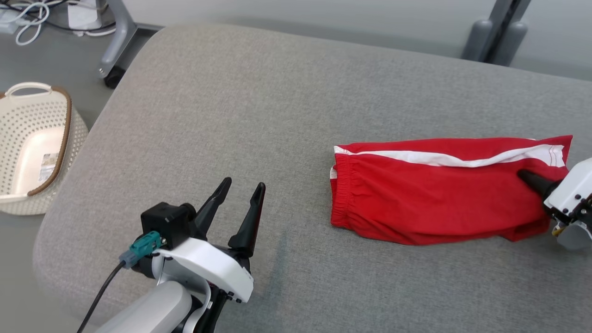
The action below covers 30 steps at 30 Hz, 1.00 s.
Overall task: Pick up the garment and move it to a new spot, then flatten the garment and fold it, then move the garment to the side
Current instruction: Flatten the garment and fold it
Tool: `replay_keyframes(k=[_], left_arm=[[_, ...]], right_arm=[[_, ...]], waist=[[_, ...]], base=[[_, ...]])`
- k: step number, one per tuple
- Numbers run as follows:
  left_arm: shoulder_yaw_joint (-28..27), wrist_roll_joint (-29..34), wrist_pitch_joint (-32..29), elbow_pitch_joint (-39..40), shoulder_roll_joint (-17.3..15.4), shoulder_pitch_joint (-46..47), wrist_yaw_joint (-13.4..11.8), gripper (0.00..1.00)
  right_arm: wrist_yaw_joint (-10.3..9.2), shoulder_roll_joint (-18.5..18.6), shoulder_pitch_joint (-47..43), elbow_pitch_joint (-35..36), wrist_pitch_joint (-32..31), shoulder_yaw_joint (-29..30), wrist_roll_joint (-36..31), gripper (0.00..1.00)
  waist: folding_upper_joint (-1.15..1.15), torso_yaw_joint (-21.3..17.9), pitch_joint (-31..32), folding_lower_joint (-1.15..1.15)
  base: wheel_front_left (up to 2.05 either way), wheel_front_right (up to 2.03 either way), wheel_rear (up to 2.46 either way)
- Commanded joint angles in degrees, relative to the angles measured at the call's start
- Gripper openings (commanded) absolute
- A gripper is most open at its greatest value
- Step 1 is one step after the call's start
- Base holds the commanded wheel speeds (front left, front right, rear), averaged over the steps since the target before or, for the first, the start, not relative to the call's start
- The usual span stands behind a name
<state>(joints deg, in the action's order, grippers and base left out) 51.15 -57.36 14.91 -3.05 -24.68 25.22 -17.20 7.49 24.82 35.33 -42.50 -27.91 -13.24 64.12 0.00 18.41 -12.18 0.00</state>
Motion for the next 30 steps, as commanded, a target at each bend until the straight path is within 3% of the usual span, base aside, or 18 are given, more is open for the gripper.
replay_keyframes(k=[1, 9, 16, 21, 30], left_arm=[[-0.3, 0.5, 0.2, -0.2, -0.3, -0.8, -0.2, 1.0], [-2.0, 2.2, 0.3, 0.0, -0.4, -3.9, -1.5, 1.0], [-5.7, 5.7, 0.3, 1.0, 0.6, -6.9, -1.6, 1.0], [-8.2, 9.0, 0.3, 0.8, 2.3, -8.9, -0.5, 1.0], [-9.5, 11.7, 0.2, -1.4, 6.0, -11.4, 2.1, 1.0]], right_arm=[[0.03, 0.3, -1.4, 0.6, 0.9, 0.1, 0.4, 0.0], [0.03, 1.5, -6.8, 3.1, 5.6, -0.5, 0.1, 0.0], [0.03, 2.6, -8.3, 4.8, 7.5, -0.4, 0.1, 0.0], [0.03, 1.8, -6.6, 6.1, 6.7, -1.5, -1.0, 0.0], [0.04, -4.1, -4.4, 6.8, 4.1, -3.5, -2.8, 0.0]], waist=[[0.0, -1.3, 1.5, 0.0], [0.0, -5.4, 5.3, 0.0], [0.0, -6.5, 6.6, 0.0], [0.0, -5.6, 7.6, 0.0], [0.0, -1.1, 8.9, 0.0]], base=[[0.0, 0.0, 0.0], [0.0, 0.0, 0.0], [0.0, 0.0, 0.0], [0.0, 0.0, 0.0], [0.0, 0.0, 0.0]])
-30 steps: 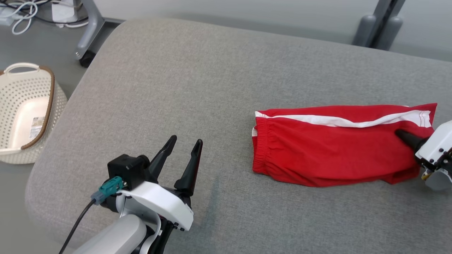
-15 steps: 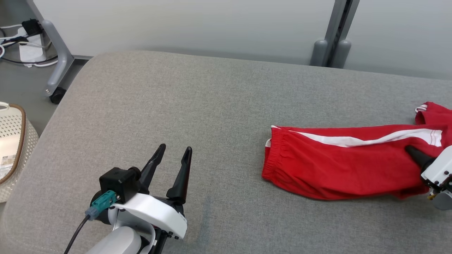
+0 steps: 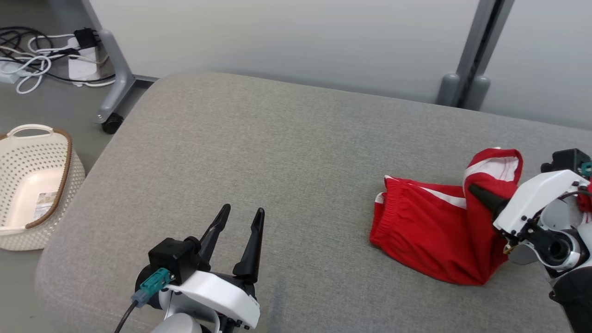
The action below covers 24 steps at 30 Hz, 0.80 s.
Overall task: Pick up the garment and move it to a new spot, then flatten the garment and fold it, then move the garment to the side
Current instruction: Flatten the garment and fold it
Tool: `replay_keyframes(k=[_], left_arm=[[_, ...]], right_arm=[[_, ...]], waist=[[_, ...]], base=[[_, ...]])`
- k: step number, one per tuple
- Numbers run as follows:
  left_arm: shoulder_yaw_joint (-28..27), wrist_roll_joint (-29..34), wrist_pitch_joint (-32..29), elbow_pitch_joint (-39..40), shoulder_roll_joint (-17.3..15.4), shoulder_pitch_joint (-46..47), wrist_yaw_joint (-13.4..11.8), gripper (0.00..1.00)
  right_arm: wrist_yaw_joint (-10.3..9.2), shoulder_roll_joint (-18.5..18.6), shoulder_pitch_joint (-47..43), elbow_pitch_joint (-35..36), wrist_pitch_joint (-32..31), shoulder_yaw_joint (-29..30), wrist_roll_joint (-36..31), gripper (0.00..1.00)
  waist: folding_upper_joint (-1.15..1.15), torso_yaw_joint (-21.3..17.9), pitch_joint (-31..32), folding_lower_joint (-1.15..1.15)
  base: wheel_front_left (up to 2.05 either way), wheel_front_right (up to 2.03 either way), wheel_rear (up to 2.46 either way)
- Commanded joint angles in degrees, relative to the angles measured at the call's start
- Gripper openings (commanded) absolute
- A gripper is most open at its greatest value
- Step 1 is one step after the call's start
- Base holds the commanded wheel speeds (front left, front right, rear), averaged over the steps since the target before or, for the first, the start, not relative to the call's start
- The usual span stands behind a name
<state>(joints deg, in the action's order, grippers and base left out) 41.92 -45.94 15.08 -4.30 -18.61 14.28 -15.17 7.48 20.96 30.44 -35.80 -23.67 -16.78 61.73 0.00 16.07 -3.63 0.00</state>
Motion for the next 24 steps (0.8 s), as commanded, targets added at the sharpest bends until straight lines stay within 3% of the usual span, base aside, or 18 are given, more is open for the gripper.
replay_keyframes(k=[1, 11, 12, 13, 14, 19, 24], left_arm=[[-0.3, 0.6, 0.1, -0.5, 0.3, -0.7, 0.5, 1.0], [0.1, 2.0, 0.1, -3.2, 2.2, 0.2, 2.5, 1.0], [0.1, 2.0, 0.1, -3.4, 2.2, 0.2, 2.5, 1.0], [0.1, 2.1, 0.1, -3.6, 2.2, 0.2, 2.5, 1.0], [0.1, 2.1, 0.1, -3.7, 2.2, 0.3, 2.5, 1.0], [0.2, 1.9, -0.1, -4.5, 2.2, 0.3, 2.6, 1.0], [0.0, 1.8, -0.2, -4.7, 1.8, 0.2, 2.6, 1.0]], right_arm=[[0.05, -0.9, 0.7, -0.1, -0.5, 0.0, -0.6, 0.0], [0.05, -7.4, 2.0, -5.8, -1.9, 0.2, -4.8, 0.0], [0.05, -7.8, 2.1, -6.5, -1.9, 0.3, -5.3, 0.13], [0.05, -8.1, 2.3, -7.1, -1.8, 0.3, -5.9, 0.41], [0.05, -8.4, 2.5, -7.5, -1.8, 0.3, -6.3, 1.0], [0.05, -9.8, 3.0, -7.9, -2.5, 0.0, -7.5, 1.0], [0.05, -9.9, 1.3, -2.1, -2.3, -0.8, -6.3, 1.0]], waist=[[0.0, 1.9, 0.4, 0.0], [0.0, 7.5, -0.2, 0.0], [0.0, 7.6, -0.2, 0.0], [0.0, 7.7, -0.2, 0.0], [0.0, 7.7, -0.2, 0.0], [0.0, 6.3, -0.2, 0.0], [0.0, 3.3, 0.8, 0.0]], base=[[0.0, 0.0, 0.0], [0.0, 0.0, 0.0], [0.0, 0.0, 0.0], [0.0, 0.0, 0.0], [0.0, 0.0, 0.0], [0.0, 0.0, 0.0], [0.0, 0.0, 0.0]])
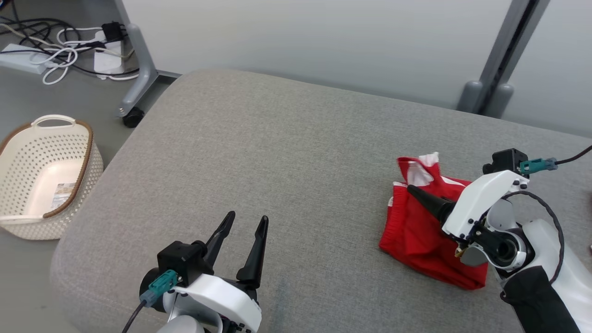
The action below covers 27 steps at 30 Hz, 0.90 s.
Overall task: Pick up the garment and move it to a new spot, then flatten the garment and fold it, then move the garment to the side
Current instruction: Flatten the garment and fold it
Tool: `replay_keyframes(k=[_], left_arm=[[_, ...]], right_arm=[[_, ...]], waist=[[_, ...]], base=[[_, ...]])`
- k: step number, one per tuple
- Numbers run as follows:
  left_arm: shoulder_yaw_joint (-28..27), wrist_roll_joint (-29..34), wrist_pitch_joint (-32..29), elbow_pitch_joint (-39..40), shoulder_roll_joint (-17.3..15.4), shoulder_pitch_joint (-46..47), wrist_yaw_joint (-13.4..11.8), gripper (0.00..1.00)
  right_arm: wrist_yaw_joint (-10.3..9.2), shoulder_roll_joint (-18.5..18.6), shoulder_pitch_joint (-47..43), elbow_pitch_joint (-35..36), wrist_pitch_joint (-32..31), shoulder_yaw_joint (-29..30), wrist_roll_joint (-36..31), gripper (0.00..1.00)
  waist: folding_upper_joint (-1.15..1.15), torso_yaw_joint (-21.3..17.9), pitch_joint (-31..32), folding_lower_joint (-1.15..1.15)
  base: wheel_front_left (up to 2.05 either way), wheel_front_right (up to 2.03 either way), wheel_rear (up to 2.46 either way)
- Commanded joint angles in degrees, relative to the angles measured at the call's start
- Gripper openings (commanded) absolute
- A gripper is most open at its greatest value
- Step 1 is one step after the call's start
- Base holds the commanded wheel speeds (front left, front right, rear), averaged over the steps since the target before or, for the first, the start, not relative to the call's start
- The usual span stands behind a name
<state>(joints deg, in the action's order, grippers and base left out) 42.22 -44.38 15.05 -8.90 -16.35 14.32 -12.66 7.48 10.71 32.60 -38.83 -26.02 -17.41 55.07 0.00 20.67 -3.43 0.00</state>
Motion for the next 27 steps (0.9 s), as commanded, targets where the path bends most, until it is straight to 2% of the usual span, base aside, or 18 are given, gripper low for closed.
replay_keyframes(k=[1, 8, 9, 13, 17, 25, 26, 27], left_arm=[[-0.4, 0.2, 0.0, -0.1, -0.5, 0.1, 0.0, 1.0], [-1.0, -0.3, -0.2, 0.3, -1.4, -1.0, -0.6, 1.0], [-1.2, -0.3, -0.2, 0.5, -1.5, -1.1, -0.9, 1.0], [-1.6, -0.3, -0.1, 1.1, -1.9, -1.6, -1.2, 1.0], [-1.9, -0.1, -0.1, 1.6, -2.0, -1.7, -1.1, 1.0], [-1.6, 0.4, 0.0, 1.7, -1.8, -0.7, -0.5, 1.0], [-1.6, 0.5, 0.0, 1.7, -1.8, -0.6, -0.5, 1.0], [-1.5, 0.6, -0.1, 1.6, -1.7, -0.4, -0.4, 1.0]], right_arm=[[0.05, 0.7, -1.4, 2.5, -0.1, -0.3, 0.7, 1.0], [0.05, 3.7, -5.9, 14.9, 1.4, 2.0, 4.3, 1.0], [0.05, 5.0, -7.3, 18.2, 2.7, 4.0, 4.5, 1.0], [0.05, 7.8, -10.6, 22.8, 6.2, 8.6, 3.0, 1.0], [0.05, 9.0, -13.7, 24.2, 9.3, 12.5, -0.1, 1.0], [0.05, 8.1, -14.9, 21.6, 10.1, 14.6, -4.2, 1.0], [0.05, 7.8, -14.6, 20.9, 9.8, 14.5, -4.6, 0.53], [0.05, 7.5, -14.0, 20.0, 9.5, 14.6, -4.8, 0.13]], waist=[[0.0, -2.0, 0.8, 0.0], [0.0, -6.5, 2.4, 0.0], [0.0, -7.5, 2.6, 0.0], [0.0, -8.9, 2.8, 0.0], [0.0, -9.5, 2.5, 0.0], [0.0, -8.8, 1.9, 0.0], [0.0, -8.5, 1.7, 0.0], [0.0, -8.1, 1.4, 0.0]], base=[[0.0, 0.0, 0.0], [0.0, 0.0, 0.0], [0.0, 0.0, 0.0], [0.0, 0.0, 0.0], [0.0, 0.0, 0.0], [0.0, 0.0, 0.0], [0.0, 0.0, 0.0], [0.0, 0.0, 0.0]])
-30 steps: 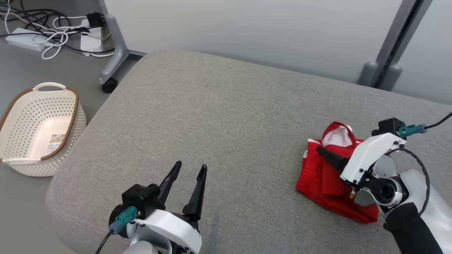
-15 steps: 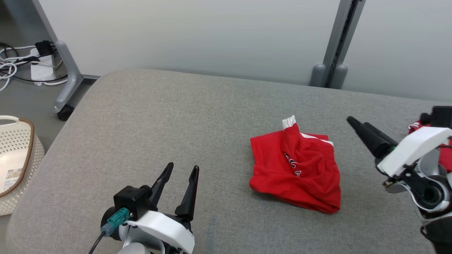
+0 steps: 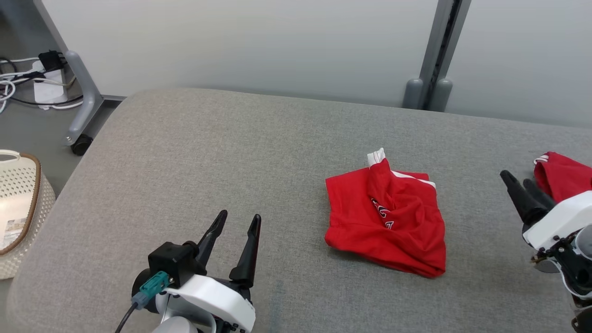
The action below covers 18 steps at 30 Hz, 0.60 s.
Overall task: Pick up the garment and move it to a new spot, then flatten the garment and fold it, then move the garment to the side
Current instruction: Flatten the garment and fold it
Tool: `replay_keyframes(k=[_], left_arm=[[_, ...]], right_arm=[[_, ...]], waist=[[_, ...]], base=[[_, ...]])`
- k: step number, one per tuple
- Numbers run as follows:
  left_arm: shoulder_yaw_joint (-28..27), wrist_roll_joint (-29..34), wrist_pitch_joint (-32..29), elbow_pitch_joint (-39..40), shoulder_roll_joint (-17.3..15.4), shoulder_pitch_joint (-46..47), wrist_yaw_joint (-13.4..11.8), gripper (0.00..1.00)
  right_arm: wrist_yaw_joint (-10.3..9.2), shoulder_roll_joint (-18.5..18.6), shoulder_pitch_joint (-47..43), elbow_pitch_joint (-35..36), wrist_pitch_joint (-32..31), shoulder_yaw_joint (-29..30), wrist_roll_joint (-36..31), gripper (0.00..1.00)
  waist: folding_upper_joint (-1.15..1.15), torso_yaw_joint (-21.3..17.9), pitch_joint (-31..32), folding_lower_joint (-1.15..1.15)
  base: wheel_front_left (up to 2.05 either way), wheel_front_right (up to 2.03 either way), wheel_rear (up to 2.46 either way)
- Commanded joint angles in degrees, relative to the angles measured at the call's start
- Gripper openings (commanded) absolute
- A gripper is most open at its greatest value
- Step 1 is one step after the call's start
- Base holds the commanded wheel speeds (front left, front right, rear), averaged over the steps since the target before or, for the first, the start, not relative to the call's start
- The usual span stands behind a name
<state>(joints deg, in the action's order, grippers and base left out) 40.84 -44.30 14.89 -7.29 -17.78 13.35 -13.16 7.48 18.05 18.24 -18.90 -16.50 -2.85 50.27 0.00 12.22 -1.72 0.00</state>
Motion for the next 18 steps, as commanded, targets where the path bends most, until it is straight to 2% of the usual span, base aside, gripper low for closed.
replay_keyframes(k=[1, 7, 11, 16, 18], left_arm=[[0.0, 0.5, 0.0, -0.1, -0.2, 0.7, 0.2, 1.0], [0.2, 0.7, -0.1, -0.5, -0.1, 1.2, 0.5, 1.0], [0.1, 0.6, -0.2, -0.7, -0.5, 1.5, 0.4, 1.0], [0.3, 0.5, -0.5, -0.8, -0.5, 1.7, 0.4, 1.0], [0.2, 0.4, -0.4, -0.8, -0.6, 1.7, 0.3, 1.0]], right_arm=[[0.05, 0.0, 0.9, -0.9, -0.8, -0.2, -0.3, 0.0], [0.05, -2.3, 4.1, -10.2, -4.0, -0.4, -1.5, 0.0], [0.05, -5.1, 6.1, -15.7, -5.3, -1.1, 0.0, 0.0], [0.05, -9.1, 7.4, -20.3, -6.2, -4.4, 2.0, 0.0], [0.05, -10.3, 7.3, -19.6, -6.1, -5.9, 3.2, 0.0]], waist=[[0.0, 0.8, -0.5, 0.0], [0.0, 3.6, -1.6, 0.0], [0.0, 5.1, -1.8, 0.0], [0.0, 6.6, -2.0, 0.0], [0.0, 6.9, -2.0, 0.0]], base=[[0.0, 0.0, 0.0], [0.0, 0.0, 0.0], [0.0, 0.0, 0.0], [0.0, 0.0, 0.0], [0.0, 0.0, 0.0]])
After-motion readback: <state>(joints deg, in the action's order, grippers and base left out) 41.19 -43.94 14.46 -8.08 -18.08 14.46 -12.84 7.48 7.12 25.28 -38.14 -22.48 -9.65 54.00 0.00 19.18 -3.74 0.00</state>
